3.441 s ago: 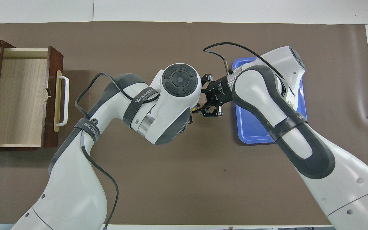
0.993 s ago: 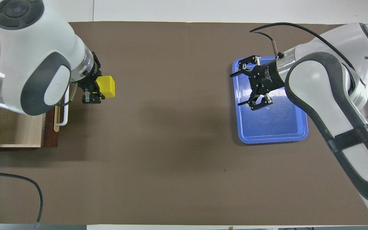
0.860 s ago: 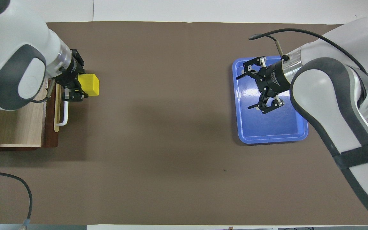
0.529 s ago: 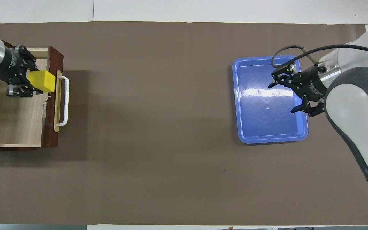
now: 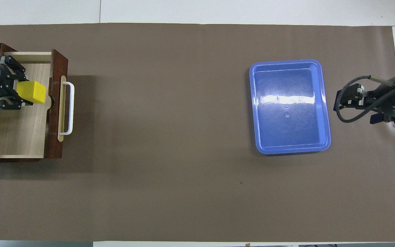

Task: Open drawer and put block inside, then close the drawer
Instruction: 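Release the yellow block inside the open drawer with the left gripper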

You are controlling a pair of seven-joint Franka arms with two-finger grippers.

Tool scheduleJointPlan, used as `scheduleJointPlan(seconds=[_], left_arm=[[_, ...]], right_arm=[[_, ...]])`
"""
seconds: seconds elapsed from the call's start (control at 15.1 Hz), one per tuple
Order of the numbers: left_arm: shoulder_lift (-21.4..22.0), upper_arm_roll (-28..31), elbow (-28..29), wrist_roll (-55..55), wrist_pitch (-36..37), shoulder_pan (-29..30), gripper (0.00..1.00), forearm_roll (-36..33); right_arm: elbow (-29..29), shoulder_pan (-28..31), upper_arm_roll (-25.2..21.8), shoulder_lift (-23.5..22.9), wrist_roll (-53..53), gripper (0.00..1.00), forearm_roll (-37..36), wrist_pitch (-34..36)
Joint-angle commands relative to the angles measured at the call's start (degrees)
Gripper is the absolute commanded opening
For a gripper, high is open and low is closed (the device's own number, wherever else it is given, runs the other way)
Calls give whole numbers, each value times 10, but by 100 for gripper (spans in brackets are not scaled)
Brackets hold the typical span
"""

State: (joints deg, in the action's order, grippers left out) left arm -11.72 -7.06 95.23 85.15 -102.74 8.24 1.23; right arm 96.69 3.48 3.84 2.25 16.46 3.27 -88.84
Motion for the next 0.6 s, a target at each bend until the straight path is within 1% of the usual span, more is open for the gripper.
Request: scheduleJointPlan(seconds=[0.0,0.13,0.26,0.53], left_arm=[[73,-2,129,-34,-78,26,0,-1],[75,-1,135,-36,-86,28,0,-1],[74,-1,141,-35,-94,35,0,-1],[75,-1,164,-34,-122,45,0,-1]], right_arm=[[8,10,6,19,-88,100,-17,8],[6,9,8,19,-138,100,-55,3],[8,7,8,19,-179,100,-61,-2],[10,2,10,20,-187,100,-62,-9]])
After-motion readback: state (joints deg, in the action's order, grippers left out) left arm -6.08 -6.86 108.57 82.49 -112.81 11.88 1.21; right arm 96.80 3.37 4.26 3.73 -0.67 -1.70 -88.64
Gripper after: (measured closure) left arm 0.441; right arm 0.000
